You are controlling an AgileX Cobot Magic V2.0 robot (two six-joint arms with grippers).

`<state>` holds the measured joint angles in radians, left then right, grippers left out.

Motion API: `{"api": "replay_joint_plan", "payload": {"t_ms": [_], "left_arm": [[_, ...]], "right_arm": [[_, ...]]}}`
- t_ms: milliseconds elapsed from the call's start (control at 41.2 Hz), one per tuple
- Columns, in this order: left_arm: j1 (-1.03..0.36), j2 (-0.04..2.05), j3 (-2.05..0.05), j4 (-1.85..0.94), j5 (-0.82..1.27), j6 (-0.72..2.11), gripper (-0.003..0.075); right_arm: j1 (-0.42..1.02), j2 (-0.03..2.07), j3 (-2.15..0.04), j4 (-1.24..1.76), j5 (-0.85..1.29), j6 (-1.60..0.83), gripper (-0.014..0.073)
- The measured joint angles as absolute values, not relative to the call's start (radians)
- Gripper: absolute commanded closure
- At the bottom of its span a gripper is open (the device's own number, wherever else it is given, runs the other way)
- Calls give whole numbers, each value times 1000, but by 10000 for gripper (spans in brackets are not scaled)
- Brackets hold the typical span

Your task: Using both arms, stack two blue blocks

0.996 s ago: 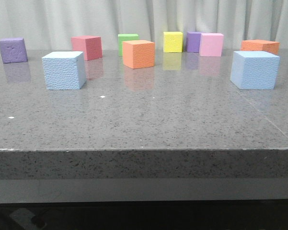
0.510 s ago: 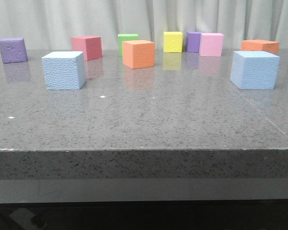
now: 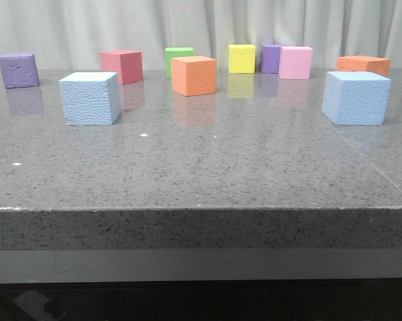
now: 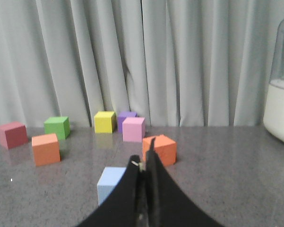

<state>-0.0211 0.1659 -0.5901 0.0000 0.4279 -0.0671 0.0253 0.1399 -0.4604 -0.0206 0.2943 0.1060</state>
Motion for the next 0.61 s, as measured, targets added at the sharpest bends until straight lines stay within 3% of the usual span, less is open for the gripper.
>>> {"api": "replay_joint_plan", "payload": {"t_ms": [267,607], "left_arm": [[-21,311,-657,0,603,-67,741],[-21,334,-621,0,605,-67,741]], "right_arm": [[25,395,-607,-21,575,106,718],[25,539,-608,-21,607,106,718]]}}
